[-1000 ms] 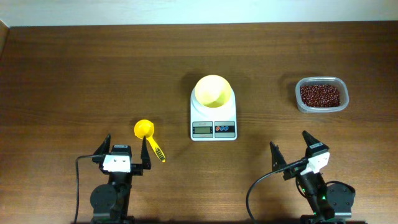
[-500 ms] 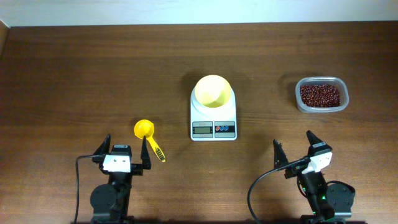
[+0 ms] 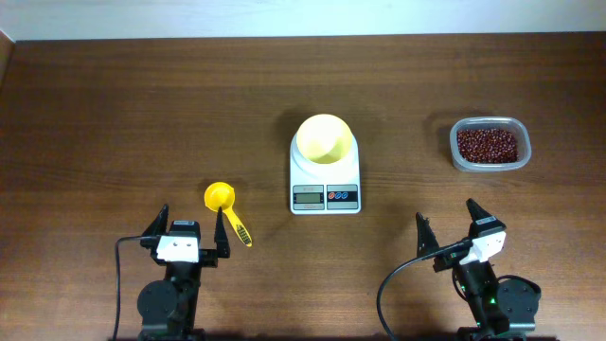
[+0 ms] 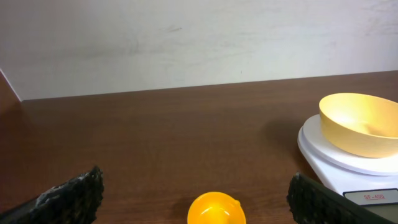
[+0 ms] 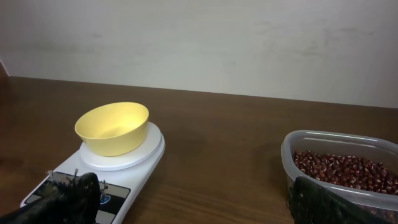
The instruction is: Scoop item into bowl and weigh 50g on scale
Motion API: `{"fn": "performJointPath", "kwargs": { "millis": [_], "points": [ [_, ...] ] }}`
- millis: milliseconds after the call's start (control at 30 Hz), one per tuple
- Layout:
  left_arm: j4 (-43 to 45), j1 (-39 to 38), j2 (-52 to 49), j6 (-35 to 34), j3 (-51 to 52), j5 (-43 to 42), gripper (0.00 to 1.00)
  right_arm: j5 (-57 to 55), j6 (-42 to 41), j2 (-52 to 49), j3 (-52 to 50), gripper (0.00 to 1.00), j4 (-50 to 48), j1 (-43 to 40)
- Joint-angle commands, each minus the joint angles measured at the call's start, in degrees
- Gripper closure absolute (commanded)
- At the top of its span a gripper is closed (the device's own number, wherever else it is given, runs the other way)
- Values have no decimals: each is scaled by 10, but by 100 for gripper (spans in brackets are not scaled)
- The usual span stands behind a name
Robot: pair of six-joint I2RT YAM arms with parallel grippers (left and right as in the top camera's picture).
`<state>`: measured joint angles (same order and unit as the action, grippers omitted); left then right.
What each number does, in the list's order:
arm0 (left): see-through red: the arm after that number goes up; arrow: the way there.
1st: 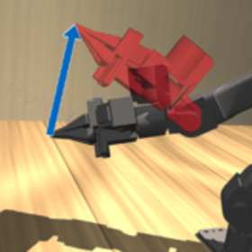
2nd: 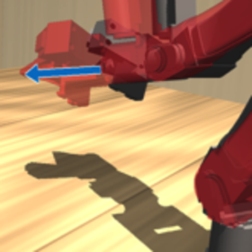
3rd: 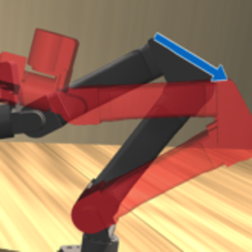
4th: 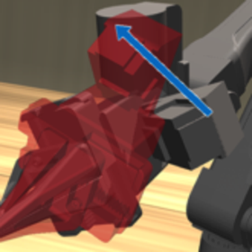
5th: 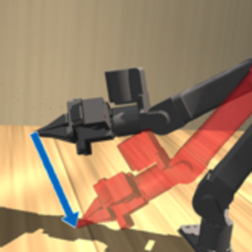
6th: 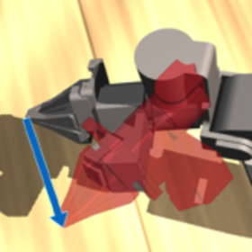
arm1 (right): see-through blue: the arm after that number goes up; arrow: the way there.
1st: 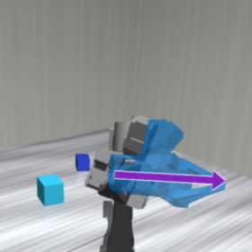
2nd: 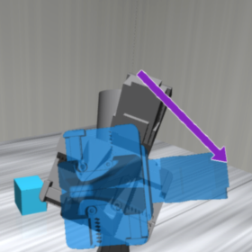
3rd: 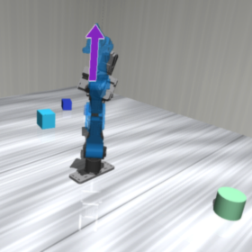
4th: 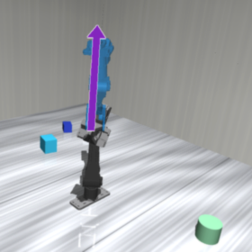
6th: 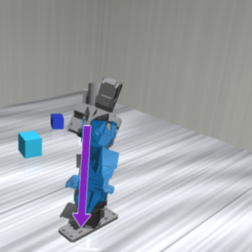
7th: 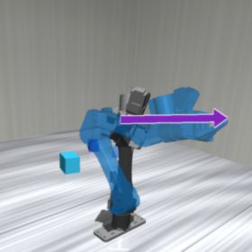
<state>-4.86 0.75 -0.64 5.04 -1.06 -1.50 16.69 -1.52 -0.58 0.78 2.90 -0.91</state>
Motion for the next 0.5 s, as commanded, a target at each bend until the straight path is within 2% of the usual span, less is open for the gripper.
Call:
{"fn": "performJointPath", "kwargs": {
  "millis": [0,333,467],
  "points": [
    [5,-3,-3,-5,5,-27,1,-9,-2,-2,-5,1,1,8],
    [14,-3,-3,-14,5,-117,1,-9,-2,-2,-5,1,1,8],
    [64,-3,-3,-14,5,-258,1,-9,-2,-2,-5,1,1,8]
  ]
}}
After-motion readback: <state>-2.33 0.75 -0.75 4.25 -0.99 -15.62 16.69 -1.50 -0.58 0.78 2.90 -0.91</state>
